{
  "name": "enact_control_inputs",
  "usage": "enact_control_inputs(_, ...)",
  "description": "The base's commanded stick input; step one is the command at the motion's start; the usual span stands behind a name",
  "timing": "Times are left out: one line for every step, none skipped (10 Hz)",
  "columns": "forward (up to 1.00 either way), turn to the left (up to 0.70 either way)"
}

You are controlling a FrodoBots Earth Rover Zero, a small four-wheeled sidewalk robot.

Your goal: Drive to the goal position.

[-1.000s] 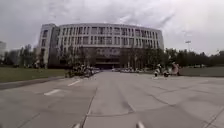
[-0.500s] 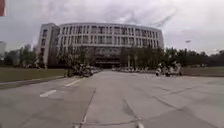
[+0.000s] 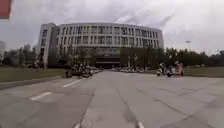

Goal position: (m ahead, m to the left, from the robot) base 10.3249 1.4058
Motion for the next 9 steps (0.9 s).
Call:
enact_control_inputs(0.45, 0.00)
enact_control_inputs(0.45, 0.00)
enact_control_inputs(0.45, 0.14)
enact_control_inputs(0.45, 0.27)
enact_control_inputs(0.45, 0.27)
enact_control_inputs(0.45, 0.27)
enact_control_inputs(0.45, 0.00)
enact_control_inputs(0.45, 0.00)
enact_control_inputs(0.45, 0.00)
